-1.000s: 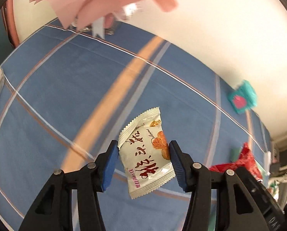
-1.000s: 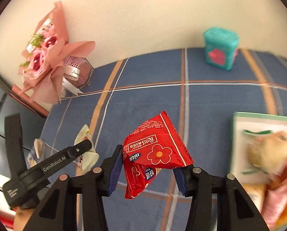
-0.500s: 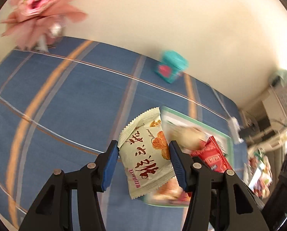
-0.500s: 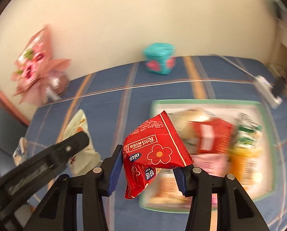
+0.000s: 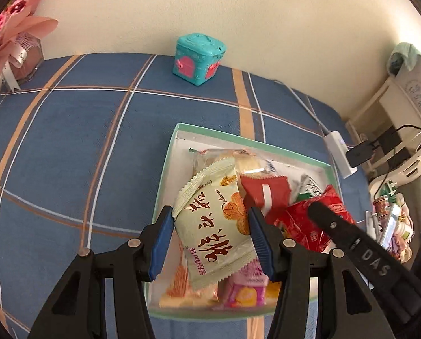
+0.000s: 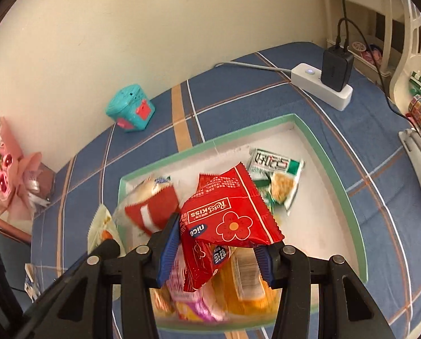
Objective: Organize snacks
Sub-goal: 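Open the left tool over the tray while the right tool releases the Rolls Kiss pack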
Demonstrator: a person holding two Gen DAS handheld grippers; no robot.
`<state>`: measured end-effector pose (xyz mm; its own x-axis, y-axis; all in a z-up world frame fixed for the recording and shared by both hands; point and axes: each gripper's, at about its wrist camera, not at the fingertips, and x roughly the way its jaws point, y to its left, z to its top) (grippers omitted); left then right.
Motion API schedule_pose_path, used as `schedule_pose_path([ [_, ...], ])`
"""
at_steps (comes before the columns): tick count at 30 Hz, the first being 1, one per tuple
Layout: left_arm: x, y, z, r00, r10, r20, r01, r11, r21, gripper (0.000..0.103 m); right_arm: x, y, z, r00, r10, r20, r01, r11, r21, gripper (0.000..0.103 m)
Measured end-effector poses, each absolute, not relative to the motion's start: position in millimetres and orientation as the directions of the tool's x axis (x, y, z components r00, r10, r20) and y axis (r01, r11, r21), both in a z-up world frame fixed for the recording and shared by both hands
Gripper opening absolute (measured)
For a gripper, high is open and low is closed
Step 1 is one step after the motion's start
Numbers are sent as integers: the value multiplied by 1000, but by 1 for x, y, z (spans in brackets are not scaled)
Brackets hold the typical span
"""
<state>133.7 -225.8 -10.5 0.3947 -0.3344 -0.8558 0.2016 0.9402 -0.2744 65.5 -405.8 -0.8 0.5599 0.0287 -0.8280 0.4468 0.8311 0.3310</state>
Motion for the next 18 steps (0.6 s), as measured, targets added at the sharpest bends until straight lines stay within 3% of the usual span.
schedule_pose_path([
  [7,148,-234,-24,358,-350,-866,213,933,-289,57,83,-407,-14,563,42,-825,435,834,339,55],
  [9,147,-231,-24,356,-349,-867,202,934,-294,58,84,-407,-15,561,45,-827,435,834,340,60],
  [14,138,-220,-17,360,-371,-856,185,928,-324,72,77,-408,-13,557,36,-830,448,828,337,67],
  [18,122,-204,-9,409,-277,-869,169,959,-227,83,63,-401,-5,552,11,-834,452,836,310,73],
])
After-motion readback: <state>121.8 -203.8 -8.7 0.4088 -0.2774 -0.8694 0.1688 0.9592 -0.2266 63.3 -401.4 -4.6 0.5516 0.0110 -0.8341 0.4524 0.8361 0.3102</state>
